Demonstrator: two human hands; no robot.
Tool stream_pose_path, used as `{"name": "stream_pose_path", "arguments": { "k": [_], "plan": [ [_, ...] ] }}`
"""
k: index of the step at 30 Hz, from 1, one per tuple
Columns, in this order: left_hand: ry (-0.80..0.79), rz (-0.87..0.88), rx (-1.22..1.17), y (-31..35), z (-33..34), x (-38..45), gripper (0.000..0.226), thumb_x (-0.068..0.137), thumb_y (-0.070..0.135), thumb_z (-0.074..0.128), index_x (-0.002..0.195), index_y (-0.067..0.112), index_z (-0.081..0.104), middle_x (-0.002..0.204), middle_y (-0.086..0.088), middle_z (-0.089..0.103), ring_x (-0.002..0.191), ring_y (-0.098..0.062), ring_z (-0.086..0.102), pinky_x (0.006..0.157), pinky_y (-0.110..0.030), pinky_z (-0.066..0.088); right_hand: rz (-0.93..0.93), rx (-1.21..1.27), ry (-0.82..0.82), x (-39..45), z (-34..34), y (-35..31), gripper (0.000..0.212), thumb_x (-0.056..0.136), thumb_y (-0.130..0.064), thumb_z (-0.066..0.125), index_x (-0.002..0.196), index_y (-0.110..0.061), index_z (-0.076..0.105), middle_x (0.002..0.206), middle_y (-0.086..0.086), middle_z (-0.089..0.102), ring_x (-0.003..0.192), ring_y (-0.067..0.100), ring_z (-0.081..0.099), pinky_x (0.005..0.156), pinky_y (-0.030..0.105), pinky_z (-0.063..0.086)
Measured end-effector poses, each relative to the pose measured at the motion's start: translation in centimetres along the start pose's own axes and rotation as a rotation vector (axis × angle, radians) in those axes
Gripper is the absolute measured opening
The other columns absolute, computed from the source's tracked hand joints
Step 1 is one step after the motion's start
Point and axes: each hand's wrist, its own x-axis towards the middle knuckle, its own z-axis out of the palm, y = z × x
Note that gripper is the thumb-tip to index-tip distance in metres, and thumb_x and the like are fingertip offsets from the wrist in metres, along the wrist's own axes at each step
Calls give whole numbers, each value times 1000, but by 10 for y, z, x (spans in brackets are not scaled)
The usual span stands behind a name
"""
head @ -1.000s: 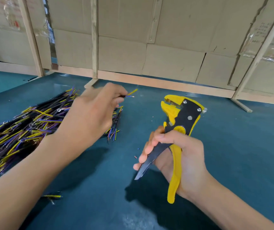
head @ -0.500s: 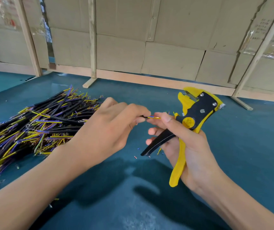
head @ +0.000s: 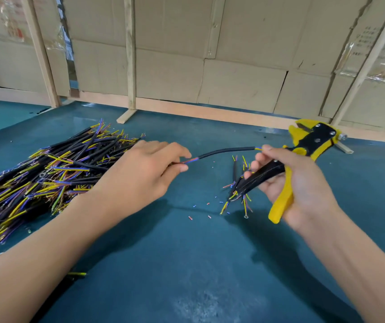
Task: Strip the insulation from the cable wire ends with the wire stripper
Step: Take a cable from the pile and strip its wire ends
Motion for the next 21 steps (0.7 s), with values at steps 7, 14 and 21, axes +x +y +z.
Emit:
{"name": "stream_pose_path", "arguments": {
  "k": [7,14,21],
  "plan": [
    [-42,-360,-290,28,27,-5,11,89,18,74,99,22,72,64,11,64,63,-4,55,63,-8,38,291,-33,-41,22,-31,-12,25,88,-22,70,99,0,68,88,12,75,60,18,67,62,37,61],
    [-132,-454,-234,42,61,18,7,92,18,64,95,24,61,62,11,64,64,-14,57,72,-32,49,255,179,-29,26,-35,-11,26,89,-19,69,104,2,66,88,13,73,59,17,62,66,35,60],
    [-379,-221,276,54,63,33,48,100,61,32,107,23,60,93,1,67,97,-25,59,85,-38,48,244,120,-45,22,-36,-11,19,91,-21,67,95,-2,68,79,10,67,59,20,62,65,35,60]
  ]
}}
